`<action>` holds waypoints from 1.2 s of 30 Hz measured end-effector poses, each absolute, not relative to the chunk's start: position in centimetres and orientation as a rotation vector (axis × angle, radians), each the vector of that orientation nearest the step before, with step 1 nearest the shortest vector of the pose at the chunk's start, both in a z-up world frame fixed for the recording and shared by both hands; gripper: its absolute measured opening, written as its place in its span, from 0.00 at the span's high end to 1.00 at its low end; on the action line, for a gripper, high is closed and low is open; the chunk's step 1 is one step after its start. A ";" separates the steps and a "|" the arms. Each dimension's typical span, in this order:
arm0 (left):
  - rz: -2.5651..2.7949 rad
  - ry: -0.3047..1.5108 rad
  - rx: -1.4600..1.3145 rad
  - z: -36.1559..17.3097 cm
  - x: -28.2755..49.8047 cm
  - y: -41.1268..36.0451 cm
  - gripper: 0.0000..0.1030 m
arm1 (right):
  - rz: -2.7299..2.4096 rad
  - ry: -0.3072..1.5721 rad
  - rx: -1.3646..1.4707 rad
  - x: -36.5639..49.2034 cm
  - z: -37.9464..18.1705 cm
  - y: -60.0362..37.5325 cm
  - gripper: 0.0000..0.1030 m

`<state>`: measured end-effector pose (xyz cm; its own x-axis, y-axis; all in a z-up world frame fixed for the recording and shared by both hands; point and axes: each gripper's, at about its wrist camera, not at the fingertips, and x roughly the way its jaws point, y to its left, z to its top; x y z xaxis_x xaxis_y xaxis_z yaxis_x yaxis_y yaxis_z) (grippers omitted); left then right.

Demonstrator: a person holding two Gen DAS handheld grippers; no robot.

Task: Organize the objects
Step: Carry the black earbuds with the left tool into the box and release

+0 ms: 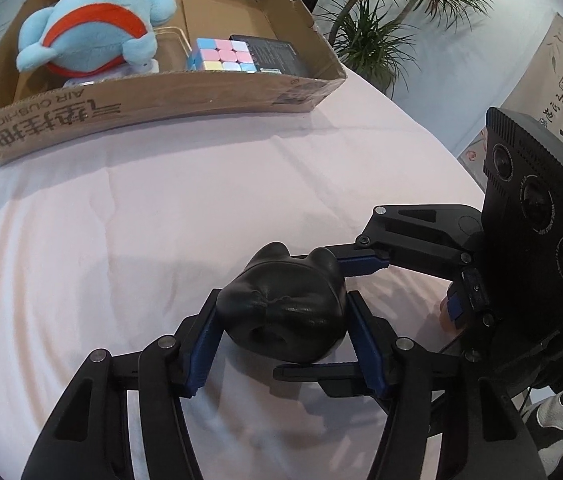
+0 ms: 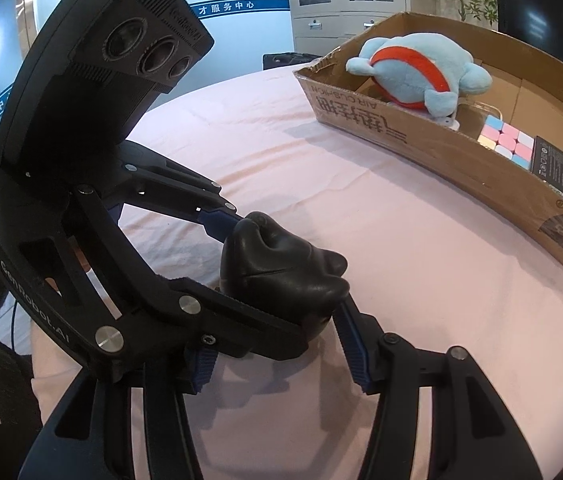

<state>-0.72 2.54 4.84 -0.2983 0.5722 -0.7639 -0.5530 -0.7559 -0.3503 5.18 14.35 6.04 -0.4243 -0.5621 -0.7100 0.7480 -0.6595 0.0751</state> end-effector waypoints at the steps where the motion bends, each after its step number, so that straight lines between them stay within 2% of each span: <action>1: 2.088 -0.024 -1.239 5.0 -0.8 2.6 0.43 | -2.122 0.322 0.927 5.1 6.2 14.4 0.51; 19: 2.135 -0.004 -1.187 9.0 -3.2 2.9 0.43 | -2.144 0.336 0.885 2.6 9.6 14.3 0.52; 36: 2.152 0.026 -1.116 14.3 -9.1 4.7 0.43 | -2.206 0.321 0.870 -2.7 14.3 15.6 0.52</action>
